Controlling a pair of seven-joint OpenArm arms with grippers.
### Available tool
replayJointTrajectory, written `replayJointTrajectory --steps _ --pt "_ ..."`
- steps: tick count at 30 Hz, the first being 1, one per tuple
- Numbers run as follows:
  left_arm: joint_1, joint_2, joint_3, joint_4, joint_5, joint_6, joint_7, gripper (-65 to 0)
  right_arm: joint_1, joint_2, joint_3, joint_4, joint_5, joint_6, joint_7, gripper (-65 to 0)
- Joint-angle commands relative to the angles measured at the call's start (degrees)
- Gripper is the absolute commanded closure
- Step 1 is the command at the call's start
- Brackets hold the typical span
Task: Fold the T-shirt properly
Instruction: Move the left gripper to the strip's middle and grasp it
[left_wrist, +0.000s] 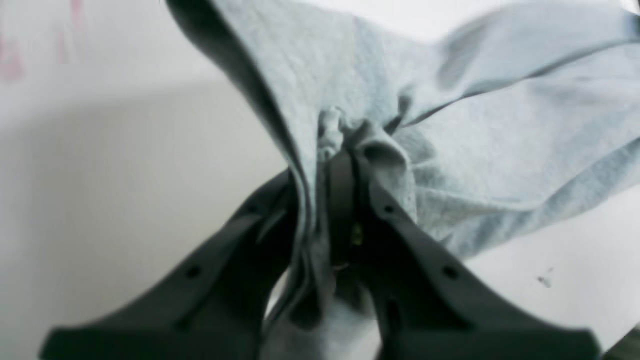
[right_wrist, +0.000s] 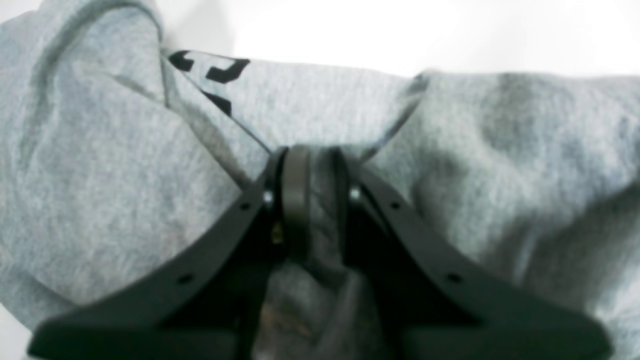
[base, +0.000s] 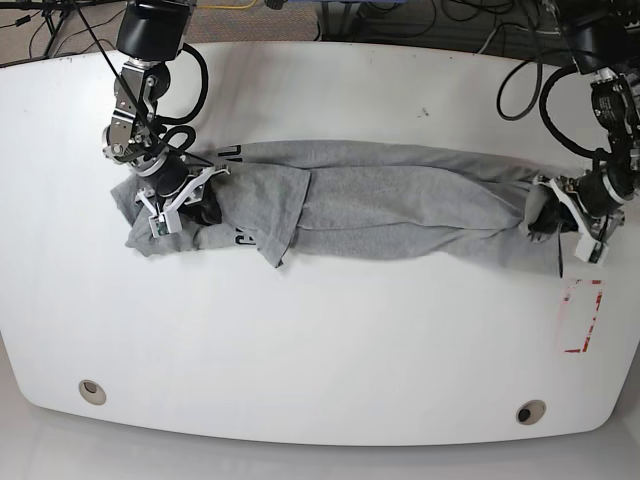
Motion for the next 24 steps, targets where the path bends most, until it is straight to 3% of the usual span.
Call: replayJointTrajectory --steps 1,9,18,24 --pt "-0.8 -0.7 3.4 3.8 -1.5 -0.3 -0.9 -2.8 0.6 0.4 0.1 0.8 -0.3 -0.1 0.1 -8.7" --pt "-2.1 -0.2 14.0 10.2 -1.6 -0.3 -0.9 -2.8 0.6 0.4 0.1 0.8 -0.3 -0.1 0.1 -8.7" --pt "-5.5 7.0 20.1 10.3 -1.1 -0.3 -0.2 -2.8 0.7 0.4 0.0 0.8 -0.3 -0.1 0.1 -8.7" --pt "-8.7 9.8 24.0 8.0 -1.4 -0.3 1.8 -2.8 1.2 0.4 0.0 0.8 -0.3 -0.1 0.1 -8.7"
